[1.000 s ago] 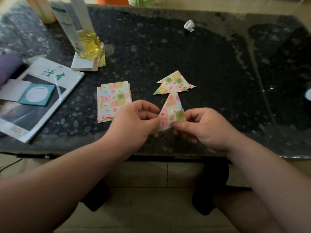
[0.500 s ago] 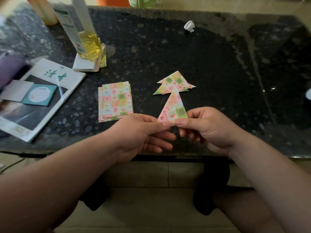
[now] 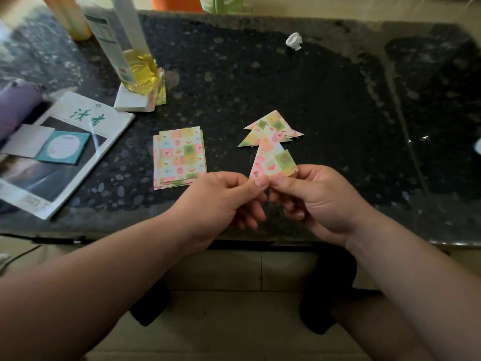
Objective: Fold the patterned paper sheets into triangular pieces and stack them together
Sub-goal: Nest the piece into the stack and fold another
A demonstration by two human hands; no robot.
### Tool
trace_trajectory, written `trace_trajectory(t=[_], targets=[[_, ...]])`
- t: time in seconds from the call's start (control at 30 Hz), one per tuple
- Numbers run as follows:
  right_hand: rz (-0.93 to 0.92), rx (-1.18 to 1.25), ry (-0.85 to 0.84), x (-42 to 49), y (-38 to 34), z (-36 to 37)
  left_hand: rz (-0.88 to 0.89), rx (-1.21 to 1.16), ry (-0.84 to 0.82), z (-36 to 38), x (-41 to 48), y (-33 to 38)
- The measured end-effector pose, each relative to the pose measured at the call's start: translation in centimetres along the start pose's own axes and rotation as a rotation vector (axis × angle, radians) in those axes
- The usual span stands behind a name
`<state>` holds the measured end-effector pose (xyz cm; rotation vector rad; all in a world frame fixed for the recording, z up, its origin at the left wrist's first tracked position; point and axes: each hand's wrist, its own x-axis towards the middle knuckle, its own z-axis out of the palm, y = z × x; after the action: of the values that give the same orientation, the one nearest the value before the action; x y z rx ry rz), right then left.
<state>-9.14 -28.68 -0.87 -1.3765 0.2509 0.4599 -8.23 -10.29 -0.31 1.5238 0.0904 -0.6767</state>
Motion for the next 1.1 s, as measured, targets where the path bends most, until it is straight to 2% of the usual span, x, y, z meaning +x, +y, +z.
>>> trace_trajectory(t=[0.13, 0.2, 0.33, 0.4, 0.47, 0.57, 0.63, 0.7, 0.9, 1.1], targets=[[-0.016, -0.059, 0.073, 0.0, -0.4, -0.2, 0.001, -0.011, 0.017, -0.1, 0.1, -0.2], [0.001, -0.072, 0.164, 0.5, -1.2, -0.7, -0.003, -0.01, 0.03, -0.1, 0.0, -0.3], [-0.019, 0.243, 0.486, 2.3, -3.3, -5.4, -0.031, -0.01, 0.07, -0.5, -0.2, -1.0], [-0.029, 0.261, 0.563, 2.3, -3.8, -7.1, -0.045, -0.047, 0.104, -0.6, -0.3, -1.2], [0.028, 0.14, 0.485, 1.5, -3.2, -6.0, -0.058, -0.075, 0.123, -0.6, -0.2, -1.5], [0.164, -0.129, 0.18, 0.0, -1.2, -1.2, -0.082, -0.067, 0.141, -0.1, 0.0, -1.8], [0.162, -0.24, 0.048, -0.5, 0.0, 1.3, -0.078, -0.132, 0.141, 0.6, 0.2, -1.9], [0.114, -0.218, 0.048, -0.6, 0.8, 2.6, -0.075, -0.201, 0.123, 1.2, 0.2, -1.7], [0.035, -0.276, 0.301, 0.2, 0.8, 3.0, -0.144, -0.405, 0.013, 1.3, 0.4, -1.2], [-0.013, -0.22, 0.124, 0.0, 1.1, 3.5, -0.157, -0.487, 0.062, 1.5, 0.5, -1.4]])
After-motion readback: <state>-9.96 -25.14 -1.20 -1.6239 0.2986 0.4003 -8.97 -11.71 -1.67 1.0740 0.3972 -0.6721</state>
